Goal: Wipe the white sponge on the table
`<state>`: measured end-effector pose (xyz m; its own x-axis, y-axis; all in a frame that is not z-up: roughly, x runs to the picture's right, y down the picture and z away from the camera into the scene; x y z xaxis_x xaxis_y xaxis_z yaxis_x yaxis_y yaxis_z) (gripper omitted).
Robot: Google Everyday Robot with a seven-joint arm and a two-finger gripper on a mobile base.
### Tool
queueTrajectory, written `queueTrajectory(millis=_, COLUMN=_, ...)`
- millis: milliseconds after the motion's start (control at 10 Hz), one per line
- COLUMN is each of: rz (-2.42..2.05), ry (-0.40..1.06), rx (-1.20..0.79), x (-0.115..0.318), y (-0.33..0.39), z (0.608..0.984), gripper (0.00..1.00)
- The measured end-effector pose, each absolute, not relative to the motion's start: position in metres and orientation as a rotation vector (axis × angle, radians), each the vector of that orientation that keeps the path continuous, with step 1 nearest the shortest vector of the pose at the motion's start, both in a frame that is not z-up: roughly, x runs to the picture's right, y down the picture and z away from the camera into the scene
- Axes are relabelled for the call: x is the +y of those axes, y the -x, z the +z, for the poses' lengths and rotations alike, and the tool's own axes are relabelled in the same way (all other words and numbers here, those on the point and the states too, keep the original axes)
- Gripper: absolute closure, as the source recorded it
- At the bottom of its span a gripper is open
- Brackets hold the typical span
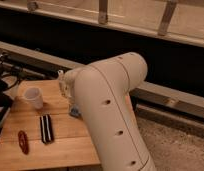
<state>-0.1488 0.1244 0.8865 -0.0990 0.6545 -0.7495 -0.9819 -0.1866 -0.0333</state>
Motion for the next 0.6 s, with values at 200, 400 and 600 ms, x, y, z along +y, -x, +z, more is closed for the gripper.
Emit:
queueTrajectory(millis=200, rz=1.632, ry=0.779, rx=0.564, x=0.1172, y=0.1520, z=0.8917, gripper=1.00)
queueTrajectory(millis=400, rz=1.633, ry=0.792, rx=0.552, x=0.1159, y=0.1532, z=0.8922, gripper=1.00)
queueTrajectory(millis=600, rz=1.624, ry=0.797, rx=0.546, x=0.1199, y=0.1550, z=0.8832, gripper=1.00)
